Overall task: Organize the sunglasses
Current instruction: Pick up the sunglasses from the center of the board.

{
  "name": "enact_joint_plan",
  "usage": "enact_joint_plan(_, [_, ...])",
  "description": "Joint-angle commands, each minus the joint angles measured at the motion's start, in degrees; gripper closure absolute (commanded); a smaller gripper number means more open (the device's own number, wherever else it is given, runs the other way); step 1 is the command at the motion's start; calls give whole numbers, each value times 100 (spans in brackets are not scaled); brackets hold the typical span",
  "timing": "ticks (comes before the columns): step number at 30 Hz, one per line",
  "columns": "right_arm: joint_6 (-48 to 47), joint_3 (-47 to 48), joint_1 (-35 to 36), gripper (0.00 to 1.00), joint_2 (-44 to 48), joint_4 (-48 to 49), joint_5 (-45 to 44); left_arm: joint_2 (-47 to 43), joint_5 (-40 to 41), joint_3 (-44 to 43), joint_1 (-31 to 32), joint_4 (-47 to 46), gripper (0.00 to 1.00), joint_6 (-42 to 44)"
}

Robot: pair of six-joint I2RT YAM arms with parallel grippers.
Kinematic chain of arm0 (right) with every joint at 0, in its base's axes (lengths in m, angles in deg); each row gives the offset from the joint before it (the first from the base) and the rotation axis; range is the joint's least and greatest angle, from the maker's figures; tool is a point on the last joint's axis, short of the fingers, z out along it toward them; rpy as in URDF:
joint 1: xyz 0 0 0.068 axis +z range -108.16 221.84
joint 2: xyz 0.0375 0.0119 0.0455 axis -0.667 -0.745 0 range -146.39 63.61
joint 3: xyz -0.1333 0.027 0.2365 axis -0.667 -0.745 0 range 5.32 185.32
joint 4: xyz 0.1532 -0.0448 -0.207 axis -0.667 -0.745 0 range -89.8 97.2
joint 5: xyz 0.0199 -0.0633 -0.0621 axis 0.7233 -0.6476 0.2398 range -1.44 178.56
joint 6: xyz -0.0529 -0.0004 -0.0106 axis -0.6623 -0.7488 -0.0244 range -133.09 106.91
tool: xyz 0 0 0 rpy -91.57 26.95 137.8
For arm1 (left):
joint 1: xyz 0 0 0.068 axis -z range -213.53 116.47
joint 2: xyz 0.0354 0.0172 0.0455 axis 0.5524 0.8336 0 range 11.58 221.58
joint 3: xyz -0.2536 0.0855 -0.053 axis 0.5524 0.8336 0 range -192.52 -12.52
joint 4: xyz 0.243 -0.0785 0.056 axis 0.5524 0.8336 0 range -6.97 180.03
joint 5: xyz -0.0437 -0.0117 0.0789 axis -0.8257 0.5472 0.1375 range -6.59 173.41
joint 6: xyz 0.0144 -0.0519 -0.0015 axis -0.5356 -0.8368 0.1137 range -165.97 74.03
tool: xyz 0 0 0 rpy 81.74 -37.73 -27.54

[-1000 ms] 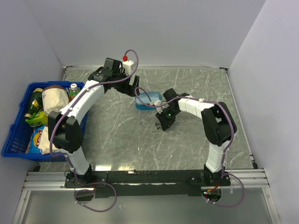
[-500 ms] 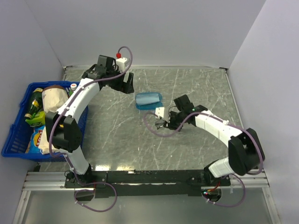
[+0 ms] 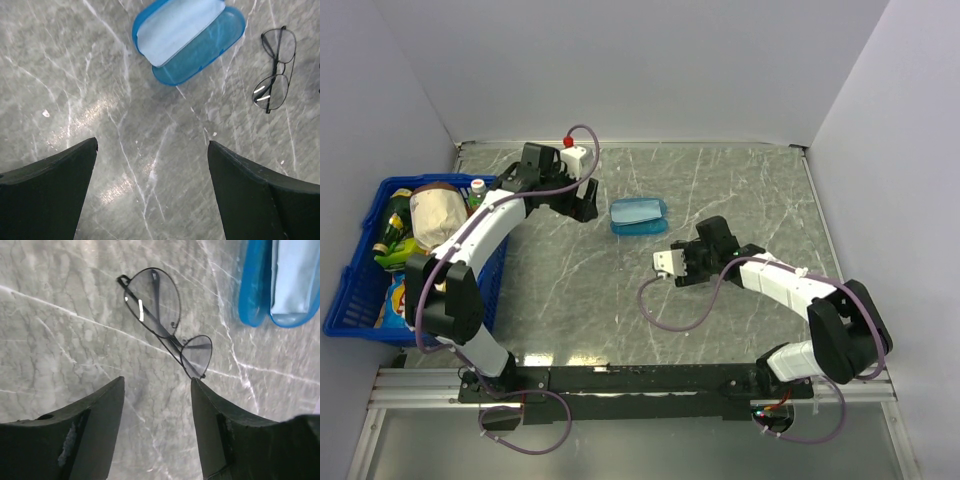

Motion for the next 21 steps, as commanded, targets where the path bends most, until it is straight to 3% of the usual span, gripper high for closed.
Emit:
enact_joint_plan(1, [-564, -218, 93, 42, 3, 562, 358, -178, -75, 246, 16, -506, 4, 1])
enact_joint_plan(8, [-748, -604, 163, 51, -295, 1405, 429, -82, -137, 519, -159, -383, 3, 388])
enact_joint_plan(16, [-1013, -851, 286, 57, -550, 2205, 52, -29, -944, 590, -441, -207, 3, 397])
enact_joint_plan(21, [-1170, -1070, 304, 60, -577, 2724, -116, 199, -1025, 572, -450, -162, 4, 388])
